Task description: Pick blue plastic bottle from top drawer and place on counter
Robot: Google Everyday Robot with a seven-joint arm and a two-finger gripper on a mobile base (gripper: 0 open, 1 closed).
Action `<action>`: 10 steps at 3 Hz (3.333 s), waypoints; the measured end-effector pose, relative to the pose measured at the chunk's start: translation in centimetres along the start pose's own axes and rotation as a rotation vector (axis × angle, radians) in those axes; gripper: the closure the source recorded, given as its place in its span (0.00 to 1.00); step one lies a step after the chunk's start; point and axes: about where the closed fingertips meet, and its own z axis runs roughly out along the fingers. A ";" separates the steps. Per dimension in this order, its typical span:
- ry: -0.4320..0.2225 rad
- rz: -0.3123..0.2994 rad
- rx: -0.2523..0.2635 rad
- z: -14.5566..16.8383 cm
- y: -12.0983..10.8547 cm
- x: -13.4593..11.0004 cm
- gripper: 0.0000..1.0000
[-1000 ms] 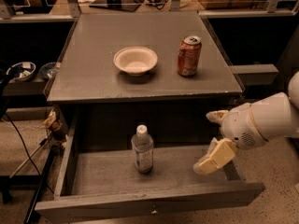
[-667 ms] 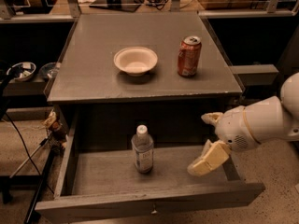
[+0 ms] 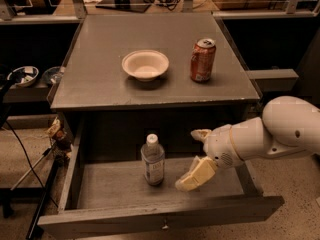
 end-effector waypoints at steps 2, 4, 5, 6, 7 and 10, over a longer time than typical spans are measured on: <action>-0.032 0.004 -0.013 2.4 0.0 0.4 0.00; -0.084 -0.013 -0.058 7.3 0.0 -1.0 0.00; -0.114 -0.003 -0.062 9.0 -0.3 -1.0 0.00; -0.160 0.000 -0.082 12.0 -0.9 -1.5 0.00; -0.160 0.001 -0.082 12.0 -0.9 -1.5 0.00; -0.160 0.000 -0.082 12.0 -0.9 -1.5 0.61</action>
Offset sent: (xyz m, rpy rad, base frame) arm 0.0067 0.0261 -0.0366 0.0679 -0.0014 -0.0024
